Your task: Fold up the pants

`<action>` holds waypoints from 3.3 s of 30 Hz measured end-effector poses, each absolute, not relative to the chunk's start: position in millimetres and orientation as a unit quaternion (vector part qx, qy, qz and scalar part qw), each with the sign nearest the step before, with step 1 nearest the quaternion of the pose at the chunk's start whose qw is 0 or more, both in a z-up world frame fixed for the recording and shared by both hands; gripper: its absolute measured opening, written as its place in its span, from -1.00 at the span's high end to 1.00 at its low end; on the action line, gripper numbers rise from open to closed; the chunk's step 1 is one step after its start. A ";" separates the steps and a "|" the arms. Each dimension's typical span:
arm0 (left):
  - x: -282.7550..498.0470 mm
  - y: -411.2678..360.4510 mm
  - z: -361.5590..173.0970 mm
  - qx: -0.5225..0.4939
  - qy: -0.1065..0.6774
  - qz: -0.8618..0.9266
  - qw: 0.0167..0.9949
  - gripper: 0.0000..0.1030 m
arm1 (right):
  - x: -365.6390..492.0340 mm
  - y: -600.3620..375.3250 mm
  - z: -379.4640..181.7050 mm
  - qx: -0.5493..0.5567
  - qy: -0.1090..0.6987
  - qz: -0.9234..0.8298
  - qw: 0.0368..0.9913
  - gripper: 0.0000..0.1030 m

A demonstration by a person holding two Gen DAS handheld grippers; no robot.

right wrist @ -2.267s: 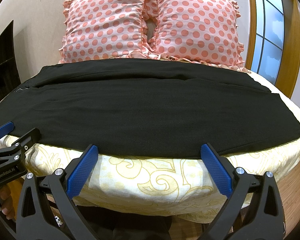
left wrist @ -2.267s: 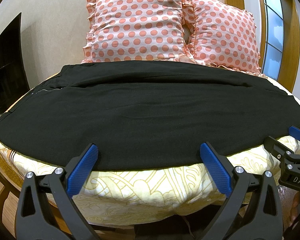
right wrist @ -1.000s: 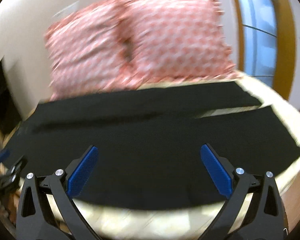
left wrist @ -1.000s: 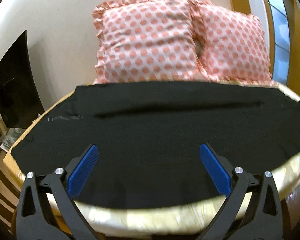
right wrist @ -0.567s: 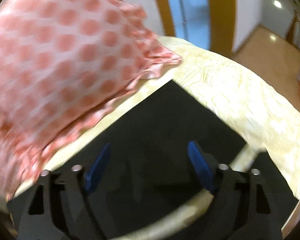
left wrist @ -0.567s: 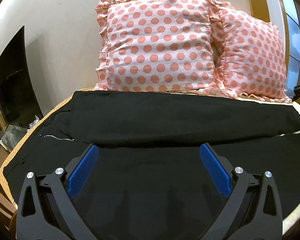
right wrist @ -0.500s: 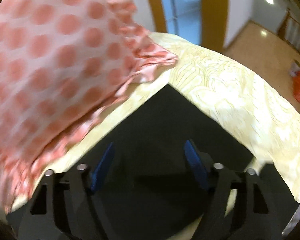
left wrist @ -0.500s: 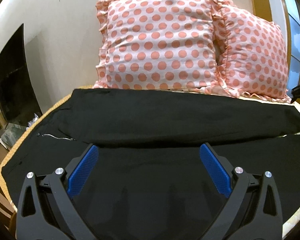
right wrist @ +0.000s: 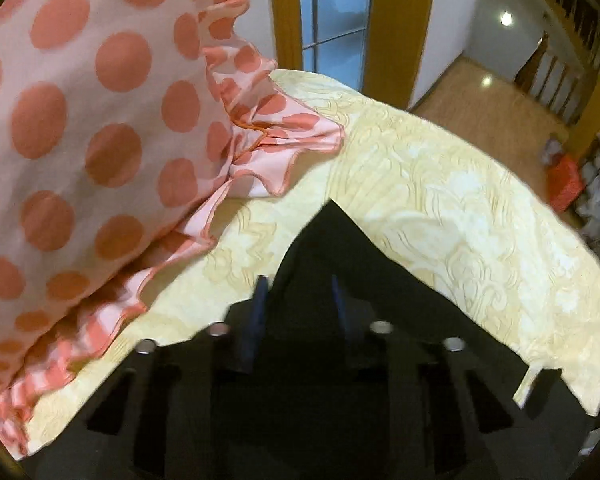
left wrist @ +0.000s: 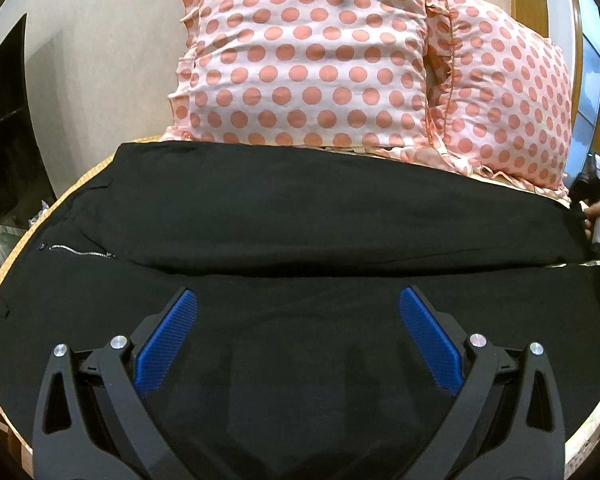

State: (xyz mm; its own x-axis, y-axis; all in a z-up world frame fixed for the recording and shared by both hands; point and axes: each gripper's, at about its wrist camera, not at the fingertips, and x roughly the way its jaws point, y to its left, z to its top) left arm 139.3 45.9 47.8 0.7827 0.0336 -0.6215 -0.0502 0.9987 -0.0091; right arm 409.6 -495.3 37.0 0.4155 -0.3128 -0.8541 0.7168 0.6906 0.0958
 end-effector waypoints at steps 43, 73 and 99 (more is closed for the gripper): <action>172.4 129.5 115.0 -0.077 0.278 0.057 0.956 -0.96 | 137.7 -521.3 4.4 0.527 0.229 -0.036 0.818 0.94; 179.8 215.1 120.5 -0.251 0.337 0.069 0.905 0.85 | 92.7 -553.2 29.4 0.503 0.162 -0.015 0.849 0.94; 4.3 235.7 31.1 -0.301 0.330 0.145 0.883 0.83 | 63.2 -572.4 6.0 0.505 0.233 -0.078 0.827 0.94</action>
State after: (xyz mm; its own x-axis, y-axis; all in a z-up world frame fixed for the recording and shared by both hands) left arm 4.3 235.7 31.1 0.7398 0.0570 -0.6704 -0.4548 0.7766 -0.4359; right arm 63.2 -572.4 6.0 0.8789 0.1069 -0.4648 0.3646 0.4778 0.7992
